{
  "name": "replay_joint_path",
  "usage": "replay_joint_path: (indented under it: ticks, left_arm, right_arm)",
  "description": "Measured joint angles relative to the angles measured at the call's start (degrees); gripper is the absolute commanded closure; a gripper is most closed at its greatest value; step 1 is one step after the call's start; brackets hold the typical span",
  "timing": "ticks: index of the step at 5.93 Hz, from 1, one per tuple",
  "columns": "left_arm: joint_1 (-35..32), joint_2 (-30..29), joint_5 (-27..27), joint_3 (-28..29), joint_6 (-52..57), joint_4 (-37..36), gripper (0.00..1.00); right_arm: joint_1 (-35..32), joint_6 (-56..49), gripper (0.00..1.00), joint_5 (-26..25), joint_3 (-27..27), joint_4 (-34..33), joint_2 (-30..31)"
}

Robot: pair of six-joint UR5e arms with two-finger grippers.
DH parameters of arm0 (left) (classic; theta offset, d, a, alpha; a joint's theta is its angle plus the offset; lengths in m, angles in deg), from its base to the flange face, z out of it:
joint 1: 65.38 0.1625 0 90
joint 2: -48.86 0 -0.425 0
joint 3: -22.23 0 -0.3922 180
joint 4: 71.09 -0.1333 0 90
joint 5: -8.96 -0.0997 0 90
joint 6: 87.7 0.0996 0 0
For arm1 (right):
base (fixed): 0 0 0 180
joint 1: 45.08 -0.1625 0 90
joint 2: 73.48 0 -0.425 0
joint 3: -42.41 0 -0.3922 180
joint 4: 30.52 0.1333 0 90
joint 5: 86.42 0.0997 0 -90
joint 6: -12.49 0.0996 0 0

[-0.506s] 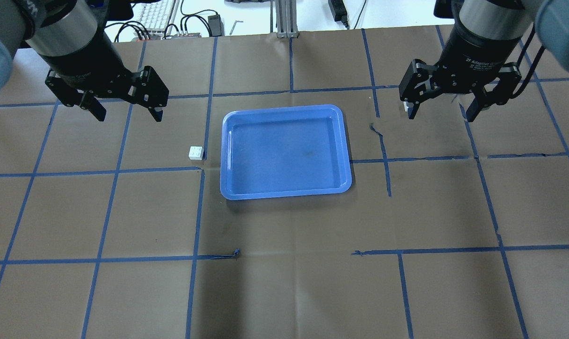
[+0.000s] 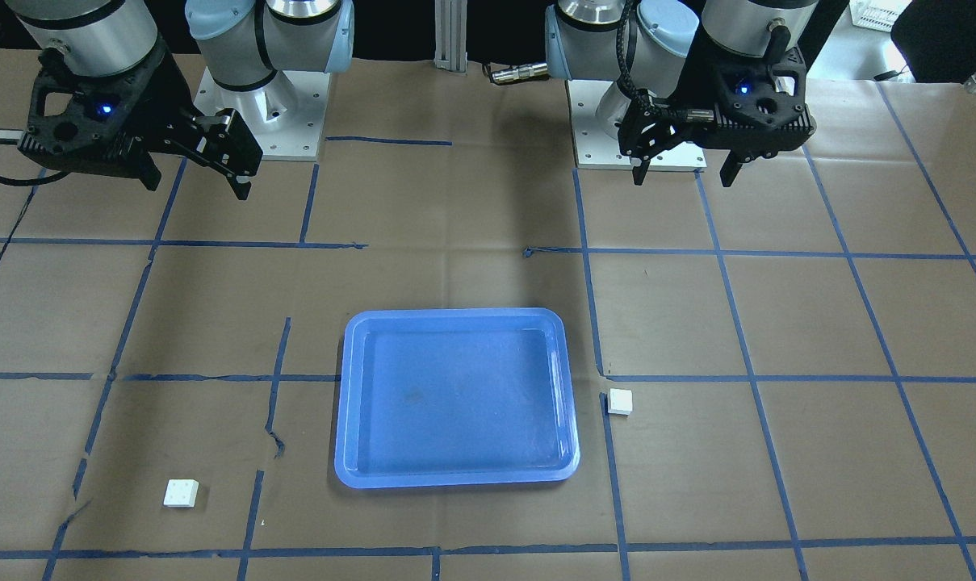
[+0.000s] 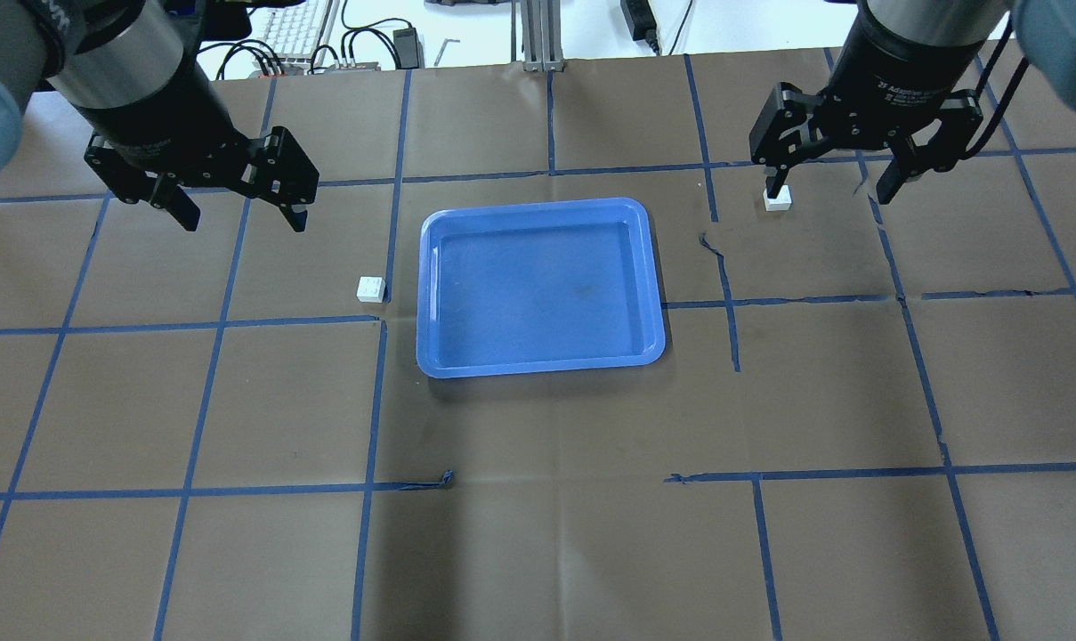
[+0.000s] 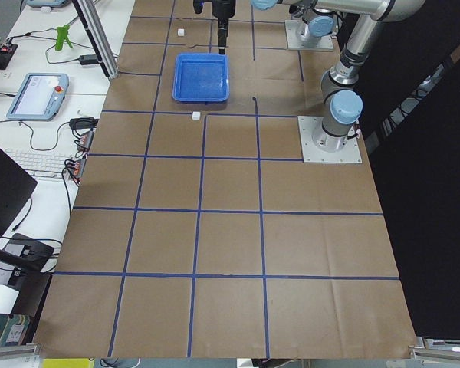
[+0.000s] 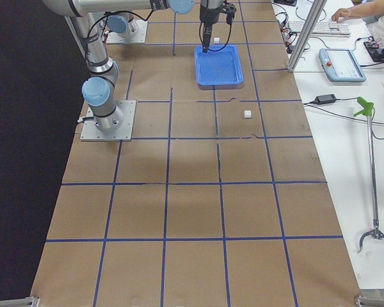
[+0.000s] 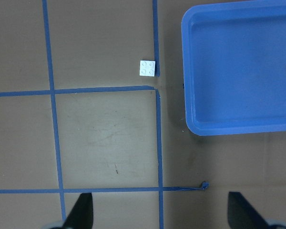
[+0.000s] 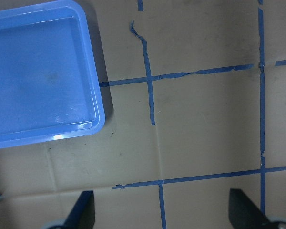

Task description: Assemble white blocks and place on blue tray

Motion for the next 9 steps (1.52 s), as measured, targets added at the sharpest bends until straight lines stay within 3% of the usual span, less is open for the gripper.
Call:
replay_joint_path:
  ticks: [2, 3, 5, 7, 9]
  left_arm:
    - [0.2, -2.3, 0.2, -1.3, 2.3, -1.2, 0.01]
    - [0.3, -5.1, 0.2, -3.4, 4.3, -5.4, 0.01]
    - [0.3, -11.4, 0.2, -11.8, 6.3, -23.2, 0.01]
    - [1.1, -17.0, 0.3, -19.0, 6.4, -38.8, 0.01]
    - [1.4, -21.9, 0.4, -21.0, 6.6, -46.3, 0.01]
  right_arm:
    - [0.2, -3.6, 0.00, 0.0, 0.2, -0.1, -0.5]
    - [0.6, -10.3, 0.00, 0.0, 0.1, -0.7, -1.0]
    - [1.9, -32.1, 0.00, -0.1, 0.2, -3.1, -4.0]
    - [7.1, -61.6, 0.00, -0.1, 0.8, -8.8, -8.0]
    - [9.5, -88.1, 0.00, 0.0, 7.8, -12.4, -15.6]
